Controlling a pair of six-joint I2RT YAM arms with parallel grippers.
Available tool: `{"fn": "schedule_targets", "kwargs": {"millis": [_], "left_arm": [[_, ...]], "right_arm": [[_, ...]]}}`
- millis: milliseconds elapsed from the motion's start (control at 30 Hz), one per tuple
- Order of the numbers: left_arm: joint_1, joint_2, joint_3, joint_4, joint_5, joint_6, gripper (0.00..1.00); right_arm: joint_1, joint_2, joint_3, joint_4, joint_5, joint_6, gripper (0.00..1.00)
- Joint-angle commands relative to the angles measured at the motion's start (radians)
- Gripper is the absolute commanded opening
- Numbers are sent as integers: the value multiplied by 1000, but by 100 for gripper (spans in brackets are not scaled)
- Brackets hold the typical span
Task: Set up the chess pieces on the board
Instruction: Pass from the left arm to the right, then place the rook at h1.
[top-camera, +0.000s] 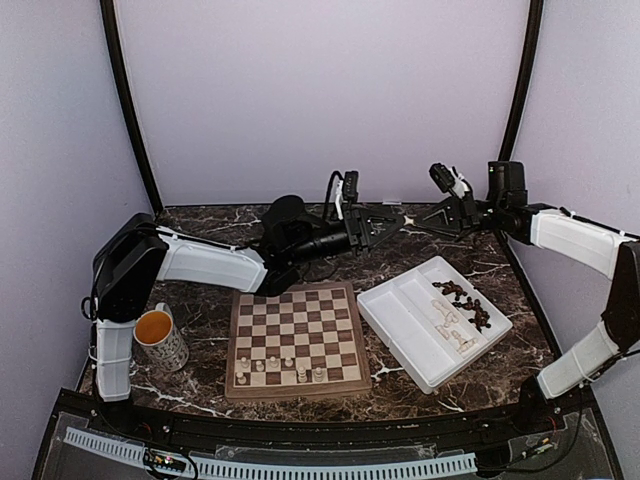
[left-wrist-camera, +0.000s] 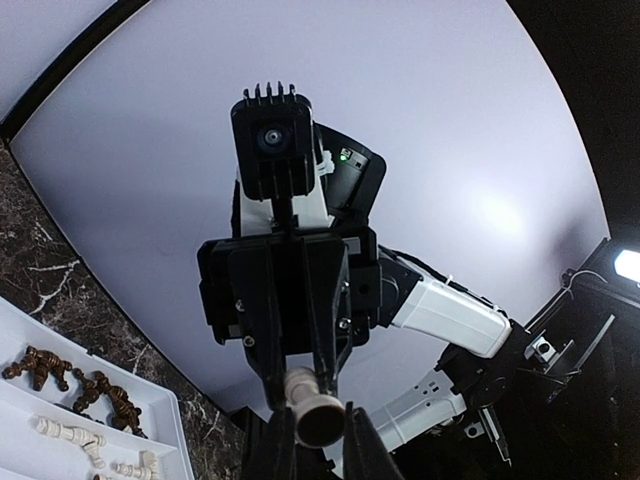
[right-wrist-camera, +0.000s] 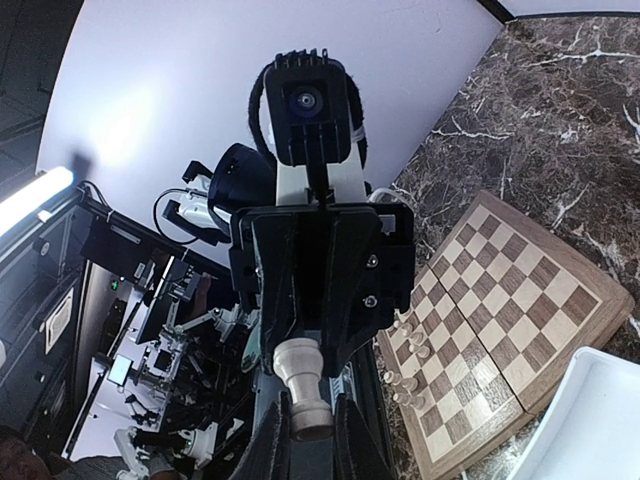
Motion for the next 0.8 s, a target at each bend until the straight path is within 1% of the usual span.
{"fn": "schedule_targets", "kwargs": {"millis": [0,33,67,100,133,167,200,233,267,300,333,433,533,667,767], "left_arm": [[-3,-3,11,-16,-6,6,17],[-3,-13,5,-36,-8,23,23],[-2,-22,1,-54,-17,38,26],[-1,-44,-8,-107,-32,76,31],[1,-58,-16,-141,-39,98,34],[9,-91,-19,-236,-61,144,35],[16,-109,-29,-283,-72,166,38],[31,-148,-37,-372,-89,214,40],[41,-166,-55,-411,-95,235,47],[64,-206,-65,-483,-102,278,51],[75,-226,-86,-515,-102,296,55],[133,-331,-139,-649,-114,397,57],[184,-429,-193,-790,-176,502,58],[231,-536,-265,-880,-262,546,58],[255,-591,-322,-909,-313,531,58]], "right_arm": [[-3,10,39,41,1,-30,10],[-5,13,51,0,6,-69,9],[-9,17,74,-95,18,-133,9],[-11,22,108,-207,44,-223,8],[-12,31,150,-336,90,-348,8],[-8,39,201,-480,149,-471,7],[-1,47,241,-592,214,-596,6],[7,54,275,-671,268,-685,6],[16,56,292,-719,330,-741,6],[24,50,294,-737,369,-770,6],[34,37,289,-749,400,-788,6],[103,13,269,-783,524,-864,5],[224,3,248,-825,697,-927,4],[386,1,216,-835,889,-975,2],[488,30,218,-854,1009,-1012,2]]}}
